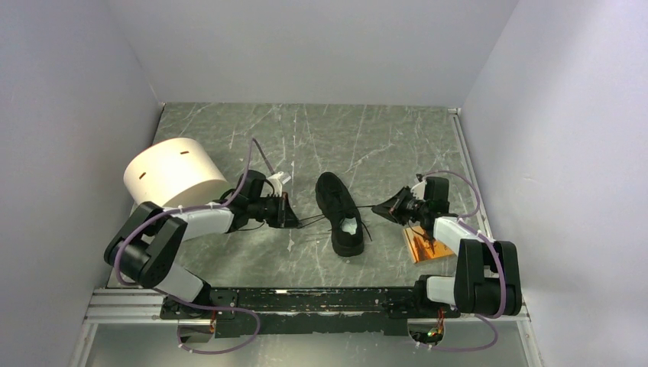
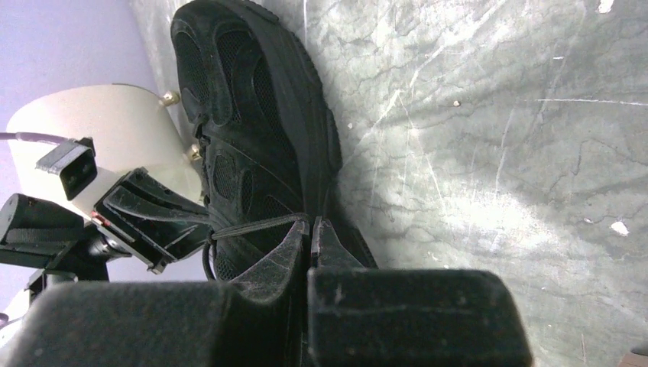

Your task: Tie the shoes

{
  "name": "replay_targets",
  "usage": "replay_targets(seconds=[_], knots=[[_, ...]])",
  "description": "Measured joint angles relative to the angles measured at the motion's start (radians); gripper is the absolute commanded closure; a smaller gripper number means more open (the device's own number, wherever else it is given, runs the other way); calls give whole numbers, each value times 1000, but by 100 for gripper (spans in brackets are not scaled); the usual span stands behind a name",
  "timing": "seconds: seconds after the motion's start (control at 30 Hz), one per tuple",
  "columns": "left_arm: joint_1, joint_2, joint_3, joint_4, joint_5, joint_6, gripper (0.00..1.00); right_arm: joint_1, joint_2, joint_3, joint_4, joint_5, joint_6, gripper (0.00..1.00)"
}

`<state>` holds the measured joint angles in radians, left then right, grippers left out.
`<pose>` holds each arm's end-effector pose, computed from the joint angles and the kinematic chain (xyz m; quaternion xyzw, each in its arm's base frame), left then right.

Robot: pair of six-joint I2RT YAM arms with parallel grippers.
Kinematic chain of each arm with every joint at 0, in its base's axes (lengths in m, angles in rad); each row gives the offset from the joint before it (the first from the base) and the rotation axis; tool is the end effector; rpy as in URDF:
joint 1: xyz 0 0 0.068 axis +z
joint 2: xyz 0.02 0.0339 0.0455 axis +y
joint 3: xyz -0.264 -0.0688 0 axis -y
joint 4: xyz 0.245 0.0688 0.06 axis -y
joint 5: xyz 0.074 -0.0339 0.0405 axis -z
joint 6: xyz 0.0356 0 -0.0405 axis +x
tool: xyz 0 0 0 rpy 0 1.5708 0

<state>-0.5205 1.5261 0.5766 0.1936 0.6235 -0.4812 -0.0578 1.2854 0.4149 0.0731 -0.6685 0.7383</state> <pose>0.2278 -0.1545 0.1424 0.1387 0.8713 -0.4281 0.1956 0.2216 0.0093 0.1452 0.2251 0.8545 0.4053 0.2344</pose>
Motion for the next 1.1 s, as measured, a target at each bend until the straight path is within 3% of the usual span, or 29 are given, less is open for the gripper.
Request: replay_targets(seconds=[0.67, 0.83, 0.87, 0.97, 1.03, 1.07, 1.1], knots=[[1, -145, -35, -32, -82, 52, 95, -29, 11, -4, 39, -29, 98, 100], [1, -146, -20, -55, -83, 61, 95, -29, 14, 45, -52, -22, 42, 98], [1, -146, -5, -68, -83, 66, 90, -24, 16, 79, -95, -15, 19, 87], [4, -147, 48, -137, -96, 93, 56, 18, 16, 198, -218, 89, -57, 57], [23, -166, 56, -198, -130, 110, 46, 33, 0, 282, -282, 217, -111, 44], [29, -180, 55, -229, -142, 116, 42, 43, -22, 311, -310, 266, -130, 26], [33, -200, 55, -254, -154, 119, 35, 54, -55, 334, -341, 308, -149, 20]])
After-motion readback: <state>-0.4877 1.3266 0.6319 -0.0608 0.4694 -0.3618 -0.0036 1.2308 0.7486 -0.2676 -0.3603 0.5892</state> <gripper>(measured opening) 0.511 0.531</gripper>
